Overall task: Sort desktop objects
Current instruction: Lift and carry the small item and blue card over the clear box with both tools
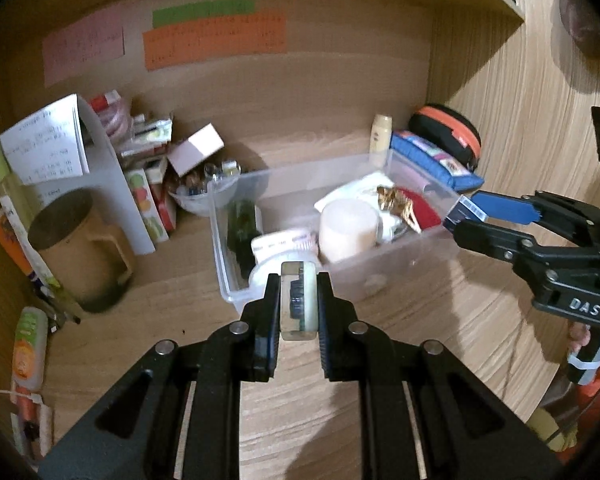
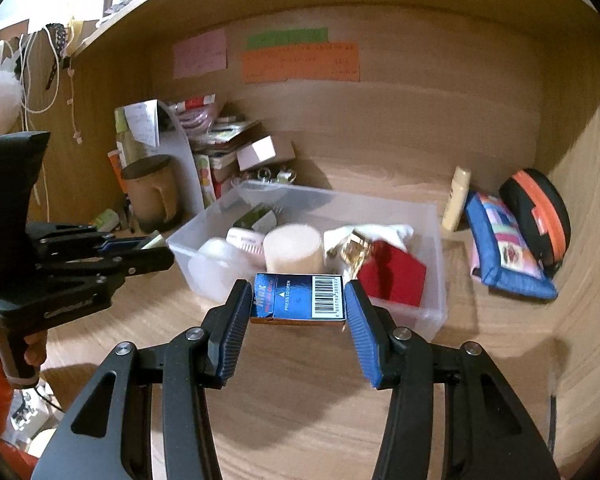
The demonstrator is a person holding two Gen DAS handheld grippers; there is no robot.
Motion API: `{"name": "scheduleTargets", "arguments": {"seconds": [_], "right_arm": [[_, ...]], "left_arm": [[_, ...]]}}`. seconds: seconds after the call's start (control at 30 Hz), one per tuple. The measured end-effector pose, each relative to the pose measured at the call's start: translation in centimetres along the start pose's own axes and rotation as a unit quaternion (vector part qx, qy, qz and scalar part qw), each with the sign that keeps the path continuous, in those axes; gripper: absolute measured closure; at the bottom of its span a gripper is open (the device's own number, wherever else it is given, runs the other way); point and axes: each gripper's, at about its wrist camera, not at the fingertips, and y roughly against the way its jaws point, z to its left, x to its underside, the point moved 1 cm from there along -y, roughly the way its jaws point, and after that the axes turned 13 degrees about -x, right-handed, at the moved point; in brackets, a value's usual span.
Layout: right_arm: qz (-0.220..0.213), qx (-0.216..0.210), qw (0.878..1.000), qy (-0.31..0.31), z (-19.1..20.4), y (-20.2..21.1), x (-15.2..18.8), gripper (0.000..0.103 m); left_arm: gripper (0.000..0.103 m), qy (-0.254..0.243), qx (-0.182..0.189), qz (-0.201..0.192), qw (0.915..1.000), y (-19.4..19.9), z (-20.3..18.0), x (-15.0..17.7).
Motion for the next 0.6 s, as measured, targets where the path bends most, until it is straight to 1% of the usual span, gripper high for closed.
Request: {"name": "scheduleTargets", "arguments": {"seconds": [0.27,0.47,0.6], "right_arm": [[-0.017,0.009,1.0,0.004,-1.7,-0.4,-2.4,0.058],[-0.019,0.009,1.0,0.007,-2.7,-1.5,-3.9,0.058],[-0.018,0.009,1.0,0.007,-3.3,-2.3,-4.7,0.058]], "left_arm": [[0.088,0.017,0.005,-0.027,0.9995,0.6,0.0,-2.4],[0.088,0.023,0.013,-0.039,0.9989,-0.2,-0.4,-4.2],[0.088,0.026,0.026,-0.041,0.9985,-1.1,-0.6,-5.2]]}}
